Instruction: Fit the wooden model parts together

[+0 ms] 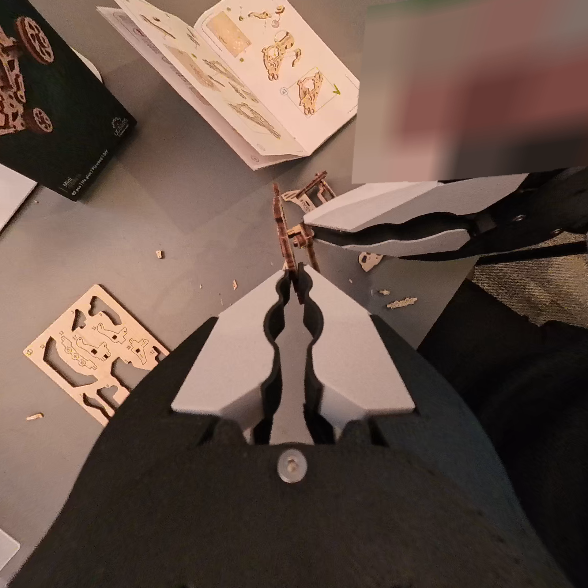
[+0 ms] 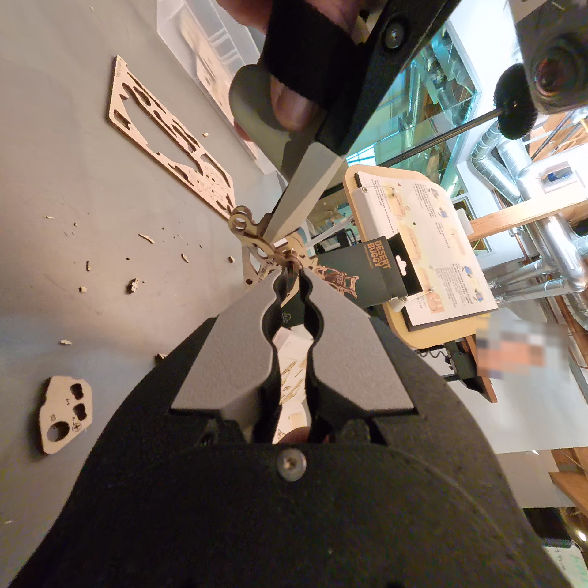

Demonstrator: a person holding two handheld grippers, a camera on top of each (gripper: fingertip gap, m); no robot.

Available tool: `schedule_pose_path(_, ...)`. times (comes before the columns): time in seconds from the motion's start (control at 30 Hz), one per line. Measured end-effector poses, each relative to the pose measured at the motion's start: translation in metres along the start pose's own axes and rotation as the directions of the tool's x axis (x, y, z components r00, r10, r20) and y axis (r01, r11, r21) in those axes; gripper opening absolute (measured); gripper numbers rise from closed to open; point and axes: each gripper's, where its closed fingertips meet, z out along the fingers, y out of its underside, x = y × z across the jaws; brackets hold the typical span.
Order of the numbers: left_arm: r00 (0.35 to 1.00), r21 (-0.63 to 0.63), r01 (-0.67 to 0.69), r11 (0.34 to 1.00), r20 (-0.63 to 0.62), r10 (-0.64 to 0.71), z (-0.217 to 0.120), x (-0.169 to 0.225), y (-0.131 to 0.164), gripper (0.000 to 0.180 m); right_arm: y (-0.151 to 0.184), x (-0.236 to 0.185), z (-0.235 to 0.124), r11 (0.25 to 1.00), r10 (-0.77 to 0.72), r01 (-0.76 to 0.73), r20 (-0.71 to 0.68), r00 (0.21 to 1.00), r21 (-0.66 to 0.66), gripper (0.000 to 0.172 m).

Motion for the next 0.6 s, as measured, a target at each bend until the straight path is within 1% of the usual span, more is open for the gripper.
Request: schedule_pose_path(0.6,0.999,-0.011,0.034,0.999,-0.041,-0.034,0.0011,-0.0012,-0.0005,0.002,0.0011,0.0003,-0.0004,1.0,0.001,-0.001,0.001,1.0,-0.001,0.003)
